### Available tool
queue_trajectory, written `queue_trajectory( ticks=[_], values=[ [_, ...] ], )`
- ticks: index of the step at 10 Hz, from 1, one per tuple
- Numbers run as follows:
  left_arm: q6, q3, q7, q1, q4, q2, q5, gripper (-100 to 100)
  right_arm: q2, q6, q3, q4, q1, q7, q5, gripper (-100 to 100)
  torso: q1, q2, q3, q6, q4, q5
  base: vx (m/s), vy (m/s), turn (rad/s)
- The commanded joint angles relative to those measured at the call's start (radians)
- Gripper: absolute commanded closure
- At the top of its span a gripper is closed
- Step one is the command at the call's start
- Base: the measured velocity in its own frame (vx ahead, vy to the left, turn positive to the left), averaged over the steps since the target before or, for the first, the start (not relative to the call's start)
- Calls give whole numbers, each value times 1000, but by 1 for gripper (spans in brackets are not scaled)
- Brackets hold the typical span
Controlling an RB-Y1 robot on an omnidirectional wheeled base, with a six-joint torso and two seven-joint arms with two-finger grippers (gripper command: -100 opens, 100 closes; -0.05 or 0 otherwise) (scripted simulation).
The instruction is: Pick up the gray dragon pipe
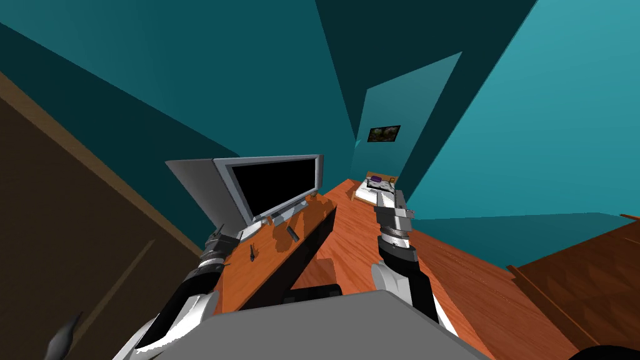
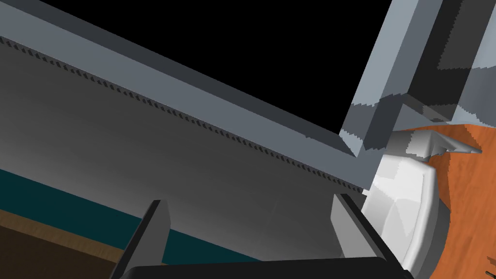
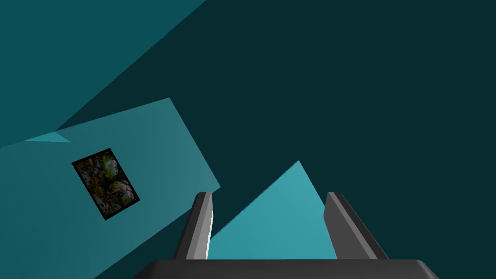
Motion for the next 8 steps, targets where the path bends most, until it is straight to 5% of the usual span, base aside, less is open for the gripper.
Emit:
queue_trajectory(
  ticks=[1,8],
  values=[
    [22,16,48,0,16,8,5,-100,0,0,0,0,0,0,0,0,0,0,0,0,0,0,29,-26,-71],
    [107,120,238,-57,209,24,9,-100,0,0,0,0,0,0,0,0,1,0,0,-1,0,0,29,-24,-106]
  ],
)
